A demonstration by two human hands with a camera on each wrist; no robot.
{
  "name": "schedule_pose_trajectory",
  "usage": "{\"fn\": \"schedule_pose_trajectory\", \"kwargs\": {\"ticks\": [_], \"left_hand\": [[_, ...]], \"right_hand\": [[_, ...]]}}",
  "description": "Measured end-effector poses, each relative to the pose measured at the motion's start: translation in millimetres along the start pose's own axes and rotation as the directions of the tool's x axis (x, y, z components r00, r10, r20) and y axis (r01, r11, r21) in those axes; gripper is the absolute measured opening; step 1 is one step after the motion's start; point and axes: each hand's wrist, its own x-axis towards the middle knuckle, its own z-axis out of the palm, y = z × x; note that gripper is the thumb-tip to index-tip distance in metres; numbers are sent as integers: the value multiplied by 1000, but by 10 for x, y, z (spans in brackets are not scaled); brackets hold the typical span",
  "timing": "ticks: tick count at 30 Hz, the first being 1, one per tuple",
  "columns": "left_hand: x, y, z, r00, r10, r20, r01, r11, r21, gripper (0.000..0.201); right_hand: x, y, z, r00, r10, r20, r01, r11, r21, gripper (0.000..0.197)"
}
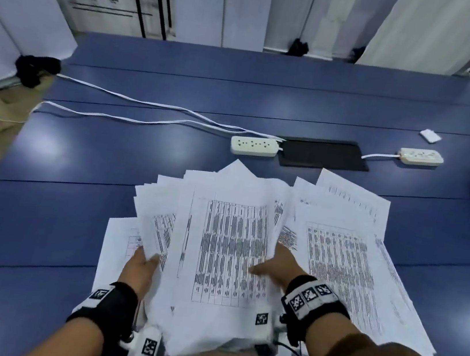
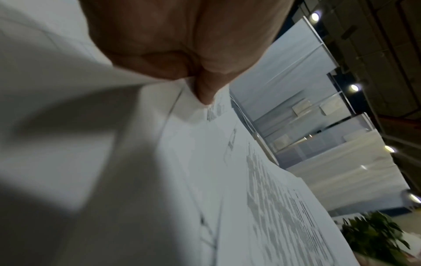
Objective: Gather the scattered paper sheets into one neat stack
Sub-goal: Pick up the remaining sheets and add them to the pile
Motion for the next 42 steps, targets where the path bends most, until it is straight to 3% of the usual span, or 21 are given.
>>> {"fn": "schedule_pose_trajectory", "kwargs": {"ticks": [5, 7, 9, 12, 15, 18, 20, 23, 26, 28, 30, 34, 39, 42], "left_hand": [[78, 65, -33, 998, -40, -55, 44, 996, 72, 30], [90, 135, -35, 997, -46, -58, 53, 992, 113, 22], [93, 194, -20, 995, -67, -68, 75, 990, 119, 40], [113, 255, 50, 994, -57, -89, 66, 993, 101, 65], [153, 225, 147, 997, -22, -74, 28, 997, 77, 81], [140, 188, 182, 999, 15, -35, -16, 1000, -22, 84], [165, 118, 155, 999, 41, -13, -41, 999, -1, 73], [123, 178, 104, 990, 142, -24, -142, 990, -12, 70], [-37, 473, 116, 977, 214, 9, -210, 962, -174, 64], [-163, 691, 123, 962, 266, 60, -244, 938, -247, 64], [-259, 883, 105, 941, 323, 95, -286, 916, -282, 56], [-367, 1236, 71, 879, 465, 101, -422, 860, -288, 47], [-397, 1499, 38, 819, 574, -11, -542, 767, -343, 43], [-416, 1573, 0, 793, 609, -2, -571, 743, -351, 45]], "right_hand": [[46, -82, -256, 998, 15, 67, 11, 931, -364, 64], [88, -111, -318, 993, -15, 117, 57, 928, -367, 74], [108, -141, -321, 994, -106, 39, 113, 962, -247, 92], [139, -185, -184, 977, -156, -146, 146, 986, -81, 75], [154, -158, 176, 980, -173, -101, 145, 960, -240, 62], [109, -155, 375, 983, -174, -55, 139, 909, -393, 72], [139, -136, 319, 982, -182, -48, 158, 935, -317, 70], [194, -63, 109, 981, -174, -83, 174, 985, -6, 59], [124, -65, -89, 985, -169, -19, 165, 918, 361, 75], [-22, -166, -237, 970, -234, 64, 179, 869, 462, 82], [-177, -290, -388, 956, -280, 92, 199, 843, 500, 96], [-449, -574, -621, 932, -351, -88, 343, 783, 518, 95], [-833, -864, -753, 840, -438, -319, 542, 682, 491, 62], [-992, -907, -800, 763, -530, -371, 645, 583, 493, 46]]}}
